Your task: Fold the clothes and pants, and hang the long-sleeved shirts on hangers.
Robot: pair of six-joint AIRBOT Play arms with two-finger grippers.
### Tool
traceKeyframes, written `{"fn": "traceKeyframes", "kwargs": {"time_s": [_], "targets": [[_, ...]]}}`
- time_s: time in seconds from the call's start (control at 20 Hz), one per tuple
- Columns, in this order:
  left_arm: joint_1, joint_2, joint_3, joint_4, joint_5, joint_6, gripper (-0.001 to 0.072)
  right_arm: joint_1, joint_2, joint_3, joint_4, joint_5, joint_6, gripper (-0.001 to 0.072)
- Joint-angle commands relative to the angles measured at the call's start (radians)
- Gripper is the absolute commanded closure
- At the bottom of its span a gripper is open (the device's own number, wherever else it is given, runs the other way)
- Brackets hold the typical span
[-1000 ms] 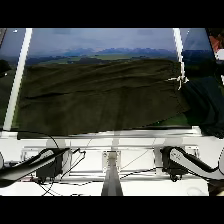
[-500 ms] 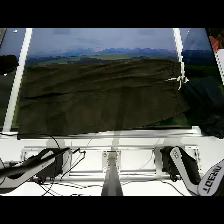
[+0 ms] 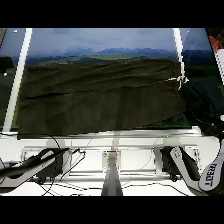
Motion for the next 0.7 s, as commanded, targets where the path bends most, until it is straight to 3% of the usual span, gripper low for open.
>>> {"fn": "traceKeyframes", "kwargs": {"time_s": [0.0, 0.15, 0.25, 0.45, 0.55, 0.6, 0.65], "targets": [[0.064, -0.010, -0.032, 0.067, -0.002, 0.000, 0.0683, 0.002, -0.101, -0.011, 0.067, -0.135, 0.005, 0.0162], [0.158, -0.010, -0.136, 0.068, -0.027, 0.000, 0.0683, 0.028, -0.166, -0.011, 0.075, -0.179, -0.006, 0.0165], [0.248, -0.010, -0.228, 0.068, -0.105, 0.000, 0.0683, 0.053, -0.198, -0.011, 0.076, -0.193, -0.006, 0.0254], [0.448, -0.007, -0.374, 0.067, -0.235, 0.001, 0.0682, 0.109, -0.214, -0.010, 0.100, -0.267, -0.016, 0.0286], [0.532, 0.013, -0.407, 0.063, -0.243, 0.001, 0.0680, 0.151, -0.214, 0.000, 0.104, -0.284, -0.090, 0.0406], [0.573, 0.026, -0.421, 0.051, -0.241, 0.001, 0.0573, 0.168, -0.214, 0.007, 0.104, -0.286, -0.138, 0.0463], [0.607, 0.034, -0.431, 0.045, -0.241, 0.001, 0.0329, 0.182, -0.214, 0.014, 0.103, -0.287, -0.185, 0.0555]]}}
